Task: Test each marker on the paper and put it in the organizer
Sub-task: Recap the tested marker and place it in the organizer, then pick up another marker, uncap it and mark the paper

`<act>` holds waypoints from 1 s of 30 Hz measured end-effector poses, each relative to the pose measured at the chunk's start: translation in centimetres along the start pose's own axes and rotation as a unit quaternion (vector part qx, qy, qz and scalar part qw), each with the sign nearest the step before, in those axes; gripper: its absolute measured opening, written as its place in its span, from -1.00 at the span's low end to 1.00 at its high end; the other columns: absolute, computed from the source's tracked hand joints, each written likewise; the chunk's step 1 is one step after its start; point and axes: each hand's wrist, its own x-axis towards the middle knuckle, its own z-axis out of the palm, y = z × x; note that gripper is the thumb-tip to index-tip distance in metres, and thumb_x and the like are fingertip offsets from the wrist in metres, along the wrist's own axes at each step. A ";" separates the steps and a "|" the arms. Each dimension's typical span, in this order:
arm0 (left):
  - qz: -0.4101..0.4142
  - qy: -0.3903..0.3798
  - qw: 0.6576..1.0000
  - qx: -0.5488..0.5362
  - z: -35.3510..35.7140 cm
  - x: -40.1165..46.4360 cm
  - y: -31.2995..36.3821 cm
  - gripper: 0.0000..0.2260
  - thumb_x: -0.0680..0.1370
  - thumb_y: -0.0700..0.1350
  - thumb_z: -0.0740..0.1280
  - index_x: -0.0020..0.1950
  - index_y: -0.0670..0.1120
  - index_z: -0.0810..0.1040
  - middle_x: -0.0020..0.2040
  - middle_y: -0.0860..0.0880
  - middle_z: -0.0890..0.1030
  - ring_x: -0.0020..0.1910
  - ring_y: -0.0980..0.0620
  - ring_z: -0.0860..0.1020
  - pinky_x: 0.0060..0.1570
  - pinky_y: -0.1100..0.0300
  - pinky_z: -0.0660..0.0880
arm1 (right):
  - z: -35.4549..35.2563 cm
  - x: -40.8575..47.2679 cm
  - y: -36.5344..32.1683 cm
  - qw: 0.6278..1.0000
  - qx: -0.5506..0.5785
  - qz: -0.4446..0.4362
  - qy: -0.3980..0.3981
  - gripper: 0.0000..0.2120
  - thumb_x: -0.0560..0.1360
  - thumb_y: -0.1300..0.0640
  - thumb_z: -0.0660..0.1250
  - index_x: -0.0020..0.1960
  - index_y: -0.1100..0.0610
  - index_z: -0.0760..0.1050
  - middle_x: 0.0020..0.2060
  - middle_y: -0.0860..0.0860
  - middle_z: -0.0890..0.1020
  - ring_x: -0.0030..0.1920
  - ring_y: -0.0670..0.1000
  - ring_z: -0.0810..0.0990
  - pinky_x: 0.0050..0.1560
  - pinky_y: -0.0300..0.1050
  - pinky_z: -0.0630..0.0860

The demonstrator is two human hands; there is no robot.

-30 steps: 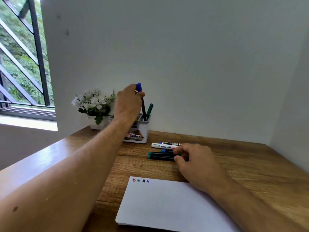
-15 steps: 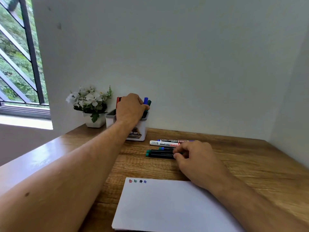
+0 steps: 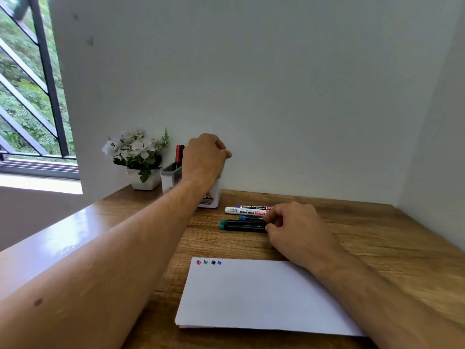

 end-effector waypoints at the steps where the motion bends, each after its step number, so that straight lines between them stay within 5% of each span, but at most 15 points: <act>1: 0.015 0.000 1.000 0.000 -0.3 -0.4 0.6 -0.96 0.50 -0.05 0.47 -0.13 0.02 0.65 -0.42 0.28 0.45 -0.47 0.35 0.48 -0.46 0.50 0.30 | -0.2 -0.1 0.0 1.000 -0.012 0.007 -0.004 -0.80 0.43 0.09 0.36 0.02 -0.06 0.67 -0.14 -0.06 0.68 -0.11 0.00 0.63 -0.09 -0.18 0.54; 6: 0.044 -0.054 0.997 -0.025 -1.3 -3.1 2.8 -0.94 0.47 -0.02 0.49 -0.12 0.05 0.64 -0.31 0.22 0.59 -0.21 0.29 0.57 -0.06 0.25 0.54 | -1.0 -0.3 -0.2 0.998 -0.061 0.012 -0.021 -0.66 0.37 0.07 0.36 0.13 -0.06 0.65 -0.09 -0.03 0.70 -0.04 0.06 0.65 0.00 -0.12 0.57; 14: 0.022 -0.136 0.990 0.009 -2.4 -6.5 2.0 -0.93 0.46 -0.01 0.50 -0.15 0.08 0.63 -0.22 0.16 0.65 -0.19 0.28 0.57 -0.18 0.31 0.43 | -0.7 -0.7 -0.6 0.994 -0.101 -0.007 -0.028 -0.69 0.46 -0.04 0.39 0.19 -0.06 0.64 0.11 0.00 0.69 0.08 0.07 0.65 0.11 -0.10 0.54; 23: 0.013 -0.166 0.985 0.034 -3.0 -8.0 -0.5 -0.95 0.49 -0.03 0.47 -0.14 0.08 0.63 -0.39 0.22 0.63 -0.34 0.40 0.56 -0.20 0.34 0.49 | -0.6 -0.2 0.4 0.993 -0.112 -0.029 -0.031 -0.71 0.49 -0.05 0.37 0.18 -0.06 0.65 0.12 0.00 0.67 0.11 0.07 0.63 0.13 -0.08 0.54; 27: 0.040 -0.169 0.984 0.045 -2.9 -8.0 0.0 -0.96 0.49 -0.01 0.47 -0.10 0.07 0.65 -0.37 0.21 0.63 -0.33 0.35 0.57 -0.08 0.26 0.53 | -0.4 -0.1 0.7 0.994 -0.101 -0.024 -0.039 -0.83 0.50 -0.04 0.37 0.04 -0.06 0.67 0.03 -0.02 0.71 0.05 0.05 0.64 0.10 -0.08 0.56; 30: 0.047 -0.154 0.987 0.026 -2.7 -8.2 0.0 -0.95 0.49 0.02 0.47 -0.12 0.09 0.63 -0.35 0.20 0.63 -0.31 0.36 0.56 -0.17 0.31 0.51 | -0.4 -0.1 0.6 0.994 -0.101 -0.015 -0.034 -0.82 0.48 -0.03 0.33 0.00 -0.01 0.65 -0.02 0.02 0.71 0.02 0.11 0.66 0.04 -0.05 0.58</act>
